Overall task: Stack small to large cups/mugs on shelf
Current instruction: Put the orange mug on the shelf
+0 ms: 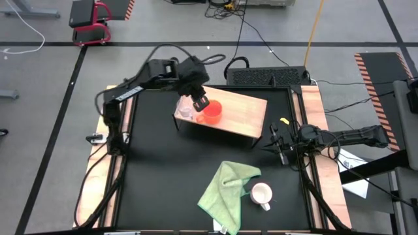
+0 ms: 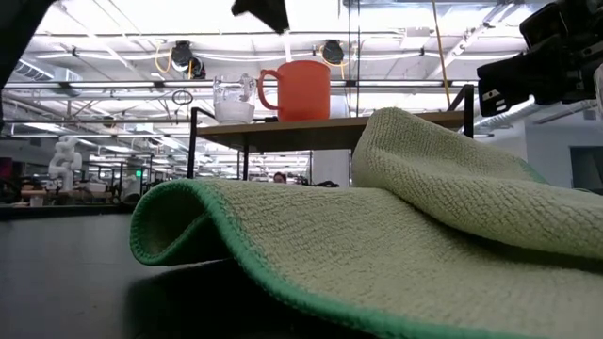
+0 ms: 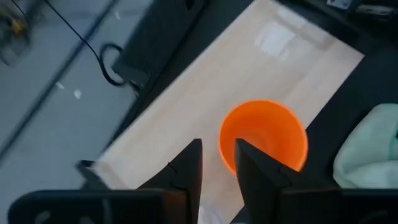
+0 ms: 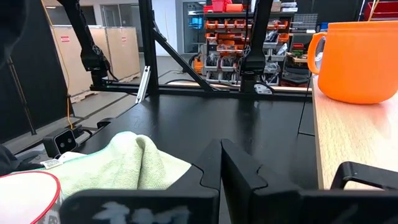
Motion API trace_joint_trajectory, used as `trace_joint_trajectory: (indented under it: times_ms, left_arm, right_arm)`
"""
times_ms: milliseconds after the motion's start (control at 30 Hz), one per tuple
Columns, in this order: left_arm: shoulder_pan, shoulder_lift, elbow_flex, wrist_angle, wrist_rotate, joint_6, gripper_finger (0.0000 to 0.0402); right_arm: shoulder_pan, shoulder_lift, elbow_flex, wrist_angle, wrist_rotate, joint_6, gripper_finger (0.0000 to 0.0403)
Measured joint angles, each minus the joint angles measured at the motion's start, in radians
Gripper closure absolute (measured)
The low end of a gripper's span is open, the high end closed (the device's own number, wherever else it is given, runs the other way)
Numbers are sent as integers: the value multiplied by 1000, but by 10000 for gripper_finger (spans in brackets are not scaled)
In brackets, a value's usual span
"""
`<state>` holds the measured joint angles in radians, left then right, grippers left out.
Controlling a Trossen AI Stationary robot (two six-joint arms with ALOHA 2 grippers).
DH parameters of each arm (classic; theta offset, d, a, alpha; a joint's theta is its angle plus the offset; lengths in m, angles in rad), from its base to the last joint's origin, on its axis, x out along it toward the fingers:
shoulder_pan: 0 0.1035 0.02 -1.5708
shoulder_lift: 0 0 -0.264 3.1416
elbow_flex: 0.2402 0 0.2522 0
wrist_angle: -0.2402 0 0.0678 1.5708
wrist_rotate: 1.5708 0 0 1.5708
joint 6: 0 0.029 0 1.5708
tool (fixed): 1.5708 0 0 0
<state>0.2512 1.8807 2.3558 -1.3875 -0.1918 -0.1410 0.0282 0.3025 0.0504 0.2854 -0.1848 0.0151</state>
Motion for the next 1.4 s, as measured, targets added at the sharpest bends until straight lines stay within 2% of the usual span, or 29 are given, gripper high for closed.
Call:
trace_joint_trajectory:
  times_ms: [100, 267, 467, 567, 667, 1133, 1333, 1400]
  left_arm:
    - [-50, -48, 0, 6, -89, 25, 328]
    - [-136, -126, 0, 32, -247, 80, 391]
    - [-224, -200, 0, 82, -327, 130, 399]
    - [-266, -224, 0, 78, -421, 140, 399]
    - [-292, -247, 0, 73, -473, 143, 399]
    - [-338, -344, 0, 93, -542, 266, 401]
    - [-285, -395, 0, 132, -525, 351, 401]
    - [-255, -408, 0, 132, -492, 369, 401]
  right_arm:
    - [0, 0, 0, -3, 0, 0, 403]
    - [0, 0, 0, -7, 0, 0, 403]
    - [0, 0, 0, -7, 0, 0, 403]
    - [0, 0, 0, -7, 0, 7, 403]
    - [0, 0, 0, -7, 0, 9, 403]
    - [0, 0, 0, -7, 0, 46, 403]
    - [0, 0, 0, -7, 0, 50, 403]
    - [0, 0, 0, -7, 0, 50, 403]
